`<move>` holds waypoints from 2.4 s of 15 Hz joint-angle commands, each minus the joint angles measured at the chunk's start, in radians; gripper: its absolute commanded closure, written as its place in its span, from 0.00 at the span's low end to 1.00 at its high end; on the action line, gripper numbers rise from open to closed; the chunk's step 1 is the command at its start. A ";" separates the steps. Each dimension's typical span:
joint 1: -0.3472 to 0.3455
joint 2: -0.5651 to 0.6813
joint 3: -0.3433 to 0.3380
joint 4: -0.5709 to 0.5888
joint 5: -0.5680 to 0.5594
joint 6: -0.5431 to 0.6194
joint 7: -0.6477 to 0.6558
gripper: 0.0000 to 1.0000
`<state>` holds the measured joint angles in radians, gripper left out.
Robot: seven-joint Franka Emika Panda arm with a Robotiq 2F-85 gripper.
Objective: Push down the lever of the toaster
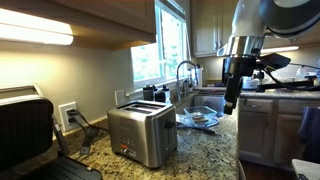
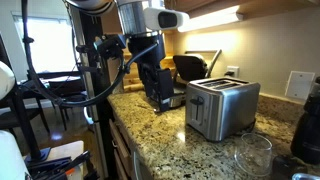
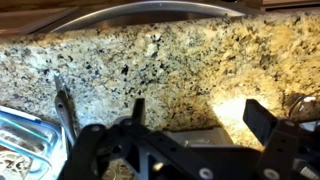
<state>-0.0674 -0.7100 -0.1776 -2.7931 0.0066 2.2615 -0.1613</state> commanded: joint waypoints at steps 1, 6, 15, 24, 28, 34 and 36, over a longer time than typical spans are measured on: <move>-0.007 0.003 0.007 -0.003 0.006 -0.004 -0.004 0.00; -0.007 0.012 0.007 -0.006 0.006 -0.004 -0.004 0.00; 0.018 0.078 0.025 0.057 0.029 0.026 0.007 0.00; 0.070 0.342 0.075 0.247 0.075 0.120 0.006 0.33; 0.078 0.445 0.094 0.330 0.087 0.148 -0.002 0.61; 0.076 0.560 0.112 0.429 0.125 0.173 -0.014 0.98; 0.074 0.592 0.115 0.443 0.150 0.184 -0.025 1.00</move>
<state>0.0004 -0.1614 -0.0606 -2.3752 0.1122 2.4178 -0.1607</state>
